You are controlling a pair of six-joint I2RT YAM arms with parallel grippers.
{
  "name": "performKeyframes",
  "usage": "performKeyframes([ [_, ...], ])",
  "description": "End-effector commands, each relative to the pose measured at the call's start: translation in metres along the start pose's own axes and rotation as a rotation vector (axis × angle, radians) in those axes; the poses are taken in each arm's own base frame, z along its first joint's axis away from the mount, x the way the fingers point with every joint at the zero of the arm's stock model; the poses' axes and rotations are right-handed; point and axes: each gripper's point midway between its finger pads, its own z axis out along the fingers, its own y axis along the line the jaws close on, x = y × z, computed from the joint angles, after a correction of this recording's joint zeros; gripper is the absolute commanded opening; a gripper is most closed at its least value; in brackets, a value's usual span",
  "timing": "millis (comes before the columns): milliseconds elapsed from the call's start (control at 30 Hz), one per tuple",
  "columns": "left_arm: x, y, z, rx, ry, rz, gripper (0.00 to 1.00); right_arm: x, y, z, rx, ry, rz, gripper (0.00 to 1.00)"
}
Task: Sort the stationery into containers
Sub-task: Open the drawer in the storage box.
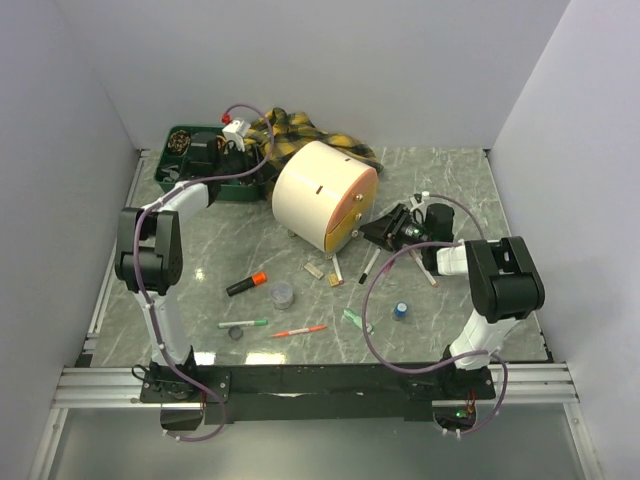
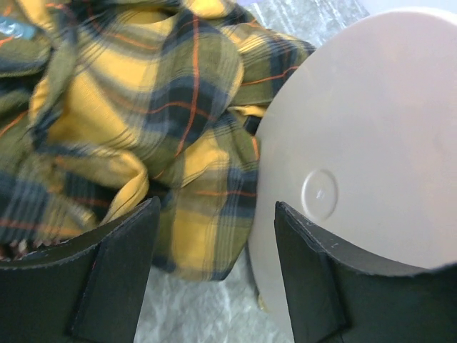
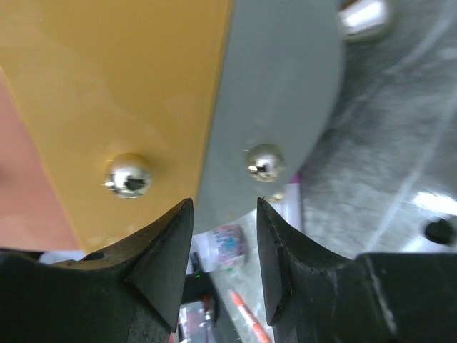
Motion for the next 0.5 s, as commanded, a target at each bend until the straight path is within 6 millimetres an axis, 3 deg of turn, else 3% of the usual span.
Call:
performKeyframes([
  [0, -0.009, -0.025, 0.014, 0.052, 0.002, 0.038, 0.7, -0.009, 0.031, -0.001, -0.137, 0.013, 0.002, 0.47],
  [133, -0.005, -0.032, 0.015, 0.051, 0.004, 0.04, 0.7, -0.011, 0.028, 0.004, -0.148, 0.043, 0.011, 0.45],
  [467, -0.005, -0.025, 0.008, 0.024, -0.005, 0.031, 0.71, -0.004, 0.0, 0.017, -0.071, 0.089, 0.056, 0.47],
])
